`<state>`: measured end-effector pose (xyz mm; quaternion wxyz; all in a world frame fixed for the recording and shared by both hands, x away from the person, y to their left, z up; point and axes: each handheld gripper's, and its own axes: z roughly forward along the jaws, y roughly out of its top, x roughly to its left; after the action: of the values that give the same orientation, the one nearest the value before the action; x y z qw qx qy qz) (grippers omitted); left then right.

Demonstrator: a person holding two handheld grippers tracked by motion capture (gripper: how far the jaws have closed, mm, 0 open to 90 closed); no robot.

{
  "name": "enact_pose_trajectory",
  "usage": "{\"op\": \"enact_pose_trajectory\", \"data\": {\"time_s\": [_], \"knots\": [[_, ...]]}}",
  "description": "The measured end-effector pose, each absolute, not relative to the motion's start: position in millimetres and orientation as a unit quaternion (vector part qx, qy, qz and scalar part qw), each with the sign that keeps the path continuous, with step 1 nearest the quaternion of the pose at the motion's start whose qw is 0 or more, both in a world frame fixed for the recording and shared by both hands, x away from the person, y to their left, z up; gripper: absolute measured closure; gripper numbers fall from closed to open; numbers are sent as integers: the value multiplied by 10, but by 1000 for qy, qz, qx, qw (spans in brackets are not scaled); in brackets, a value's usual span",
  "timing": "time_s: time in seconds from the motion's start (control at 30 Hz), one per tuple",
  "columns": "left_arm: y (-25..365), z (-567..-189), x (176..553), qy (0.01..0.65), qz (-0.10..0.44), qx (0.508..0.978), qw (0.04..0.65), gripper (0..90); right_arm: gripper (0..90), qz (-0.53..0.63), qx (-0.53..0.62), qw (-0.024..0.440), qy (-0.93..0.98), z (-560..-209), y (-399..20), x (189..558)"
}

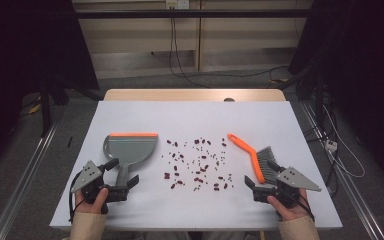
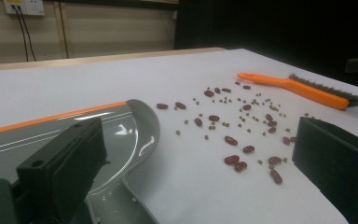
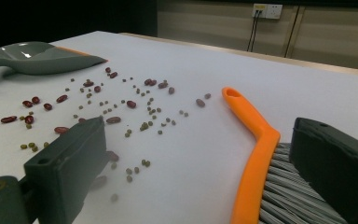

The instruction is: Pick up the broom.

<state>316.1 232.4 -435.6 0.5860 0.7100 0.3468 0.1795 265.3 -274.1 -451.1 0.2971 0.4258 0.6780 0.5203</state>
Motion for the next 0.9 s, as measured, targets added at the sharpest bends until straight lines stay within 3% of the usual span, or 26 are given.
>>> {"op": "enact_pose_trajectory", "data": {"time_s": [0.47,0.9], "knots": [[2333,-4348,3163,348,181,708,587,25,28,502,446,310,673,-4339,-2788,2769],[2383,-4343,3159,352,183,703,590,25,99,438,502,273,694,-4271,-2832,3130]]}}
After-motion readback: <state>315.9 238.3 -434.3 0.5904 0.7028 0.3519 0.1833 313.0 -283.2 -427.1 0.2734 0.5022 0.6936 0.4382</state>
